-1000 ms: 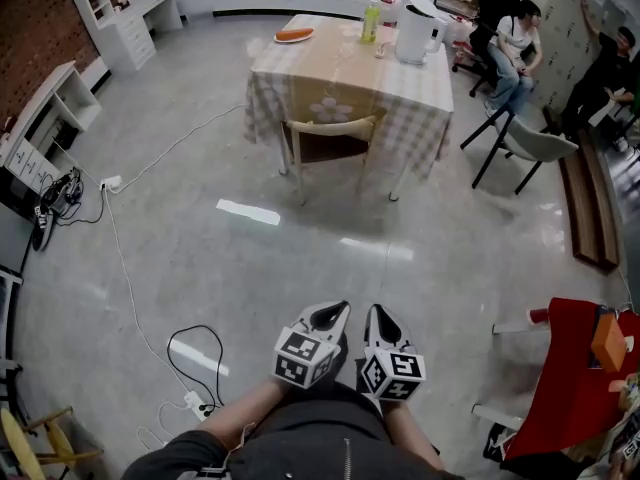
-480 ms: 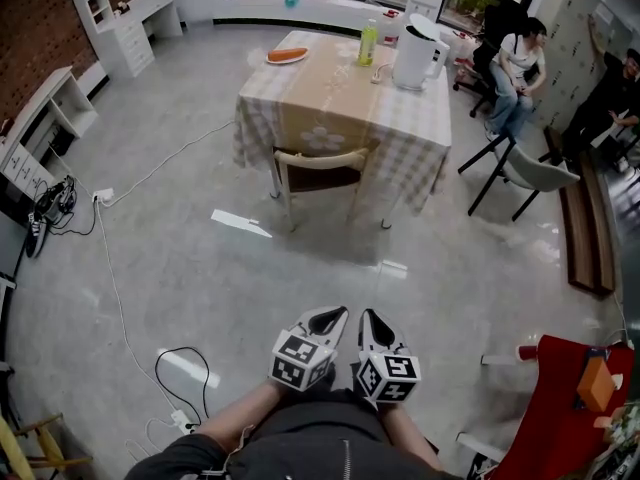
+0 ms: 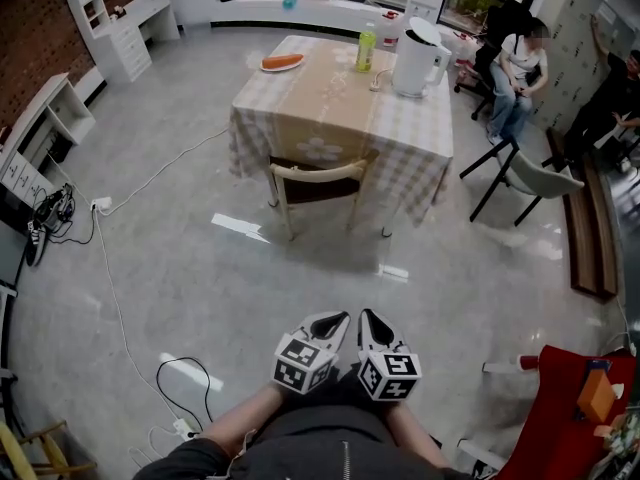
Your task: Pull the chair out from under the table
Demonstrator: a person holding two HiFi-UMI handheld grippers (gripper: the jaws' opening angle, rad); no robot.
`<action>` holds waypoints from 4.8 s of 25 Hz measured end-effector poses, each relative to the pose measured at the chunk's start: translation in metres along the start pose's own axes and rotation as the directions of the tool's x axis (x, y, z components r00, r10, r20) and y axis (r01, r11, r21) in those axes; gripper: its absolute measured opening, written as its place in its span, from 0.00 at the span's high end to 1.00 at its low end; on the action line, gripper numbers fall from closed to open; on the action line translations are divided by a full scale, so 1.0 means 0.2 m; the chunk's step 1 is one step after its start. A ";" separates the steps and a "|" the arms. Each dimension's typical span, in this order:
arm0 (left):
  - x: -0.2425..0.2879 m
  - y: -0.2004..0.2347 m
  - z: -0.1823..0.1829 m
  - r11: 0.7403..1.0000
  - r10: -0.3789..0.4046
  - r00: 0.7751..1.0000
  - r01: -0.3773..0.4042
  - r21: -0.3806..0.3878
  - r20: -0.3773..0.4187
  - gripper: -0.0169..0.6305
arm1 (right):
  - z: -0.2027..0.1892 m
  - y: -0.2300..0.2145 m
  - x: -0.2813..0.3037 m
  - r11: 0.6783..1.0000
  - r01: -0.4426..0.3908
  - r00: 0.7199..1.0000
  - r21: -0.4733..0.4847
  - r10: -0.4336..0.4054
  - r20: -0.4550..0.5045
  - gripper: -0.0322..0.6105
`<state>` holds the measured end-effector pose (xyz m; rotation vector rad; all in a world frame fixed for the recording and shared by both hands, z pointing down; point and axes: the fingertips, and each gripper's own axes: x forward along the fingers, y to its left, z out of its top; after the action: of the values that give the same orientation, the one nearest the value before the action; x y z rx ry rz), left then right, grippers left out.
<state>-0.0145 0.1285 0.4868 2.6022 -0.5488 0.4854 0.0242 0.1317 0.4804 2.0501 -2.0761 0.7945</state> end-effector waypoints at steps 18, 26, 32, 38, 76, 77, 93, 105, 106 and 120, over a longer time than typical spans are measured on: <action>0.08 0.08 0.05 0.996 0.052 0.997 -0.048 -0.080 0.054 0.96 | 0.10 -0.03 0.10 0.998 -0.057 0.998 -0.025 0.057 0.021 0.93; 0.25 0.23 0.20 0.995 0.072 0.996 -0.068 -0.069 0.056 0.96 | 0.20 -0.13 0.32 0.997 -0.079 0.997 -0.022 0.079 0.008 0.93; 0.38 0.38 0.32 0.994 0.079 0.996 -0.075 -0.076 0.049 0.96 | 0.34 -0.24 0.53 0.997 -0.077 0.997 -0.004 0.077 0.009 0.93; 0.48 0.53 0.43 0.992 0.090 0.995 -0.086 -0.095 0.040 0.96 | 0.44 -0.27 0.73 0.995 -0.097 0.995 -0.011 0.097 -0.010 0.93; 1.08 1.02 0.83 0.989 0.069 0.995 -0.059 0.136 -0.069 0.96 | 0.94 -0.62 1.57 0.883 -0.358 0.931 -0.305 0.362 -0.046 0.93; 1.08 1.05 0.83 0.984 0.081 0.993 -0.065 0.168 -0.089 0.96 | 0.95 -0.63 1.59 0.871 -0.357 0.931 -0.337 0.361 -0.053 0.93; 1.32 1.57 0.78 0.903 0.195 0.923 -0.036 0.429 -0.331 0.95 | 0.79 -0.64 2.06 0.496 -0.500 0.866 -0.710 0.297 -0.403 0.93; 1.32 1.76 0.65 0.938 0.163 0.908 -0.021 0.347 -0.386 0.95 | 0.43 -0.55 2.33 0.015 -0.740 0.665 -0.673 0.166 -0.728 0.65; 1.32 1.77 0.64 0.941 0.158 0.909 -0.020 0.338 -0.386 0.95 | 0.41 -0.54 2.35 -0.009 -0.747 0.656 -0.665 0.152 -0.739 0.65; 1.35 1.82 0.57 0.964 0.089 0.904 0.028 0.266 -0.419 0.96 | 0.13 -0.58 2.53 -0.247 -0.817 0.544 -0.520 -0.033 -0.839 0.65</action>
<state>0.0823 -0.3076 0.6257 2.6096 -0.3943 1.1802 0.1034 -0.3267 0.7110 -0.0290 -1.7953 -0.2568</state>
